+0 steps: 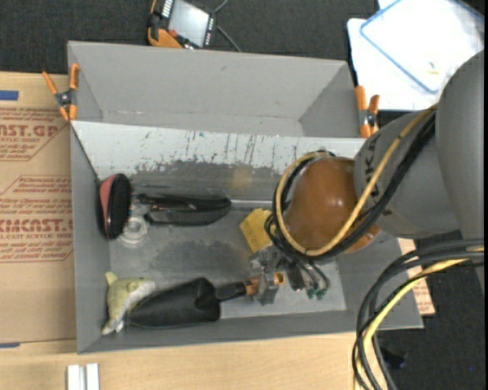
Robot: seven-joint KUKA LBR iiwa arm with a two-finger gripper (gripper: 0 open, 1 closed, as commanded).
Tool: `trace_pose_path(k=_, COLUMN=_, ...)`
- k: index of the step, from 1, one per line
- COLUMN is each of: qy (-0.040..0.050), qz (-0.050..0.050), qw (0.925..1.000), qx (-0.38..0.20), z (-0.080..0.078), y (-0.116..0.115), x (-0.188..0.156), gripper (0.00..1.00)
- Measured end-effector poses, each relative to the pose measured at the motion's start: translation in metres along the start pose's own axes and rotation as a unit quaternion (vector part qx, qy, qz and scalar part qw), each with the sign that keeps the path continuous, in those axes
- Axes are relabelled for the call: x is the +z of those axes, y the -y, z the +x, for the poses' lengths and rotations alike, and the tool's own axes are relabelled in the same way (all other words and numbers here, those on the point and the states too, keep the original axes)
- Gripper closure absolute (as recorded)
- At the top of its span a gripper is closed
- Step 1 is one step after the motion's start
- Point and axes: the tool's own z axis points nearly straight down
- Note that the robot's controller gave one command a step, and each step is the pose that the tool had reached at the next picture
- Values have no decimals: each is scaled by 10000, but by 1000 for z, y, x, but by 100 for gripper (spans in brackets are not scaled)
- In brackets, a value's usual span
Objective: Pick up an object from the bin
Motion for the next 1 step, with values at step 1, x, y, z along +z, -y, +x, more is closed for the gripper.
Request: trace_pose_path(k=1, qy=0, qz=0, qw=10000, qx=1, z=0, y=0, x=0, gripper=100)
